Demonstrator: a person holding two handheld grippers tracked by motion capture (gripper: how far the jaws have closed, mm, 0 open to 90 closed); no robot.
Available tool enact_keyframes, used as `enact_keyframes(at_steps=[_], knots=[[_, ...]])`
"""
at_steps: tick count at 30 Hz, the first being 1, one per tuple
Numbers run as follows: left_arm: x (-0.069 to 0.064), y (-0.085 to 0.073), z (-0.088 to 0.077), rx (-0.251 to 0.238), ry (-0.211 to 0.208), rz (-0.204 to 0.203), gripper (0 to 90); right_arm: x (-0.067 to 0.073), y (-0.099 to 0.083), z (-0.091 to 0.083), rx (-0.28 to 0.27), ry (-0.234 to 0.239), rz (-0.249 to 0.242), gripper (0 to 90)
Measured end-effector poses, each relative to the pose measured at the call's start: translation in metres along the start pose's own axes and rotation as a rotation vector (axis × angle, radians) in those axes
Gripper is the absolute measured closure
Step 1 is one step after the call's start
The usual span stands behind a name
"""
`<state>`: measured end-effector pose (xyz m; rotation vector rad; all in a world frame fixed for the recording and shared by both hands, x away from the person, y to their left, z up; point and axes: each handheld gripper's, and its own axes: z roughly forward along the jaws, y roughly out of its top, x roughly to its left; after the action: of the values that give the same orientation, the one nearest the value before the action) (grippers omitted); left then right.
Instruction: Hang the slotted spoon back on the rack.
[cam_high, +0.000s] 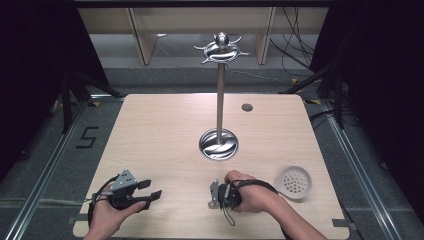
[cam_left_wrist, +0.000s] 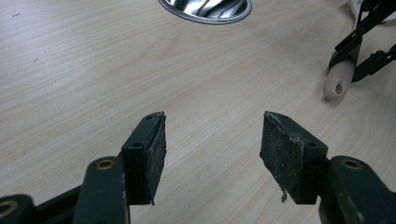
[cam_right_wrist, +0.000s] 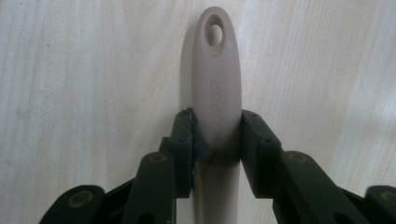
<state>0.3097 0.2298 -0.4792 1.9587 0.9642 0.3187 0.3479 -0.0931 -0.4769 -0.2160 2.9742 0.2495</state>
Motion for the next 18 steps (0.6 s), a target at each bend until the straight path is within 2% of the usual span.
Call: enact_keyframes(at_steps=[1,2,4,5,6,7,8,9,11,12,14,15,16,17,18], knots=[[0.0,0.0,0.0,0.001,0.0,0.001,39.5,0.001,-0.001,-0.001,-0.004,0.001,0.036,68.7],[0.0,0.0,0.0,0.0,-0.001,0.001,39.6,-0.005,-0.002,-0.002,-0.039,-0.026,-0.016,68.7],[0.0,0.0,0.0,0.0,0.0,-0.001,39.6,-0.009,-0.004,-0.007,-0.044,-0.052,-0.022,68.7],[0.0,0.0,0.0,-0.001,0.0,-0.002,39.6,-0.009,-0.005,-0.009,-0.049,-0.061,0.019,68.7],[0.0,0.0,0.0,-0.002,0.0,-0.004,39.6,-0.011,-0.006,-0.011,-0.069,-0.068,0.014,68.7],[0.0,0.0,0.0,-0.002,0.001,-0.005,39.6,-0.011,-0.007,-0.016,-0.043,-0.095,0.049,68.7],[0.0,0.0,0.0,-0.001,0.001,-0.005,39.6,-0.015,-0.007,-0.019,-0.049,-0.12,0.007,68.7],[0.0,0.0,0.0,0.003,0.004,0.002,39.6,-0.013,-0.008,-0.021,-0.063,-0.121,0.07,68.7],[0.0,0.0,0.0,0.005,0.006,0.003,39.5,-0.013,-0.01,-0.025,-0.086,-0.147,0.128,68.6],[0.0,0.0,0.0,0.002,0.003,-0.003,39.5,-0.015,-0.013,-0.028,-0.087,-0.16,0.116,68.6],[0.0,0.0,0.0,0.002,0.005,-0.005,39.5,-0.013,-0.015,-0.032,-0.098,-0.168,0.204,68.7],[0.0,0.0,0.0,-0.001,0.004,-0.008,39.5,-0.014,-0.017,-0.035,-0.104,-0.181,0.205,68.6],[0.0,0.0,0.001,-0.005,0.004,-0.007,39.5,-0.016,-0.02,-0.038,-0.118,-0.221,0.19,68.6],[0.0,-0.001,0.001,-0.011,-0.001,-0.007,39.5,-0.016,-0.021,-0.04,-0.129,-0.221,0.211,68.7],[0.0,-0.001,0.001,-0.011,-0.001,-0.008,39.5,-0.018,-0.024,-0.043,-0.142,-0.229,0.196,68.7]])
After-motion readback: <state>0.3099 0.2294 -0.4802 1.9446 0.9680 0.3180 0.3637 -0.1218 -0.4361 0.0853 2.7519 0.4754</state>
